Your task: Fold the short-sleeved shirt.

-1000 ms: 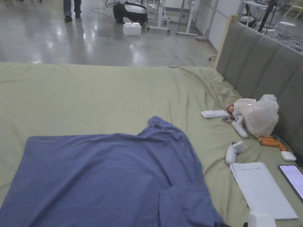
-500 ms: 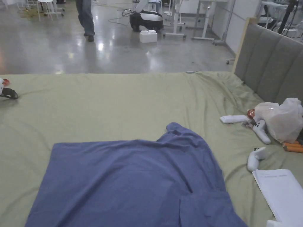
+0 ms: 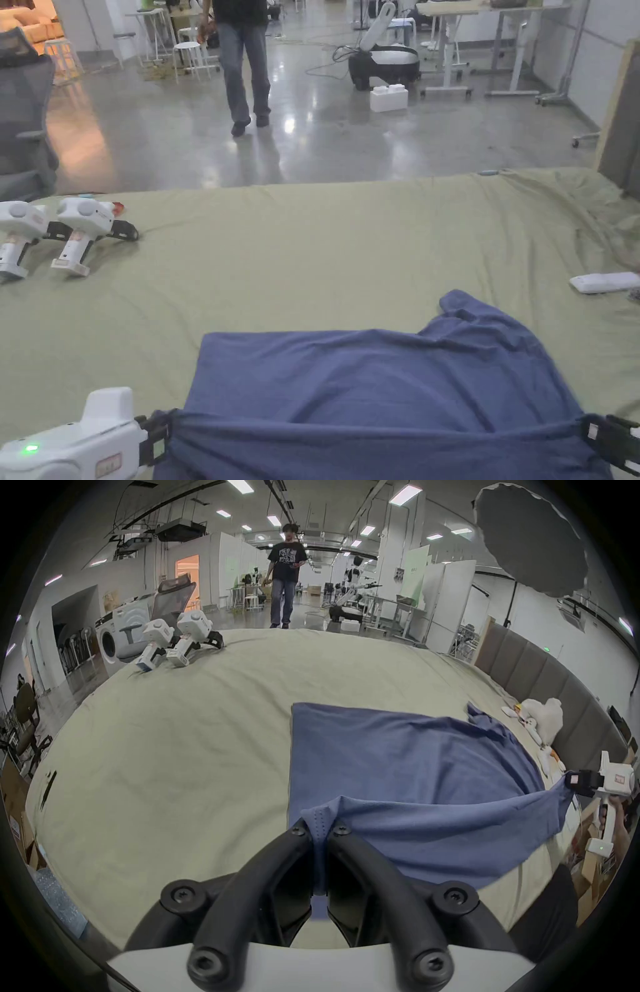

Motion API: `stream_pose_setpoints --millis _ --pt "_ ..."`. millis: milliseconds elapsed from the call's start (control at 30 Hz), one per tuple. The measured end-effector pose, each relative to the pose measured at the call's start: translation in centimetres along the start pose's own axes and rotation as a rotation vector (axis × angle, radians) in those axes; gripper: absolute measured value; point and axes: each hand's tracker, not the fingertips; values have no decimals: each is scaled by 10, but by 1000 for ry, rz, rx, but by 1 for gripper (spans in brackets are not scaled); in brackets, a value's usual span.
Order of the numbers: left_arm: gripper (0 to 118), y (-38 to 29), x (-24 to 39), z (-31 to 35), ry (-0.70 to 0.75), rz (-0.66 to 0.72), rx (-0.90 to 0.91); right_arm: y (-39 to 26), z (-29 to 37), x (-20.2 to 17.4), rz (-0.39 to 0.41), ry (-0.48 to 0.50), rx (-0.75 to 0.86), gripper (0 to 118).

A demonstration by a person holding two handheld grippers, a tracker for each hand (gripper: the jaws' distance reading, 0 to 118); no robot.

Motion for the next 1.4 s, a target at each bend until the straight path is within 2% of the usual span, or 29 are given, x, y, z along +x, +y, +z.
stream_pose_setpoints --millis 167,333,400,467,500,533,567,700,800,900,1033,1200,1300,1400 --pt "2 41 -3 -61 22 50 -86 40 -66 -12 7 -22 -78 9" --pt "2 47 2 -102 49 28 -147 51 -114 -16 35 -77 -165 9" --pt "5 45 1 -109 52 35 -151 48 -124 -12 42 -96 -197 13" --pt "40 43 -1 -112 55 51 -154 44 -124 -10 55 -96 -191 50" --pt "64 42 -2 -110 41 60 -158 44 -122 -9 55 -103 -186 65" --pt "83 41 -3 -105 37 57 -153 44 -116 -8 51 -102 -179 70" --pt "85 41 -1 -98 53 37 -118 46 -109 -8 47 -93 -158 70" --pt "84 49 9 -33 127 -60 104 56 -56 -17 105 -50 -33 70" --pt "85 56 16 36 42 -67 285 58 6 -33 156 20 109 70" --pt "85 54 34 114 57 -121 479 47 75 -52 198 75 274 70" --pt "85 31 62 200 89 -168 680 25 141 -65 199 172 427 69" --pt "84 1 90 264 106 -186 800 -9 192 -92 335 149 561 68" --pt "74 -12 105 289 117 -205 838 -28 213 -105 365 171 592 64" --pt "48 -25 113 305 108 -201 855 -42 230 -117 377 164 622 49"
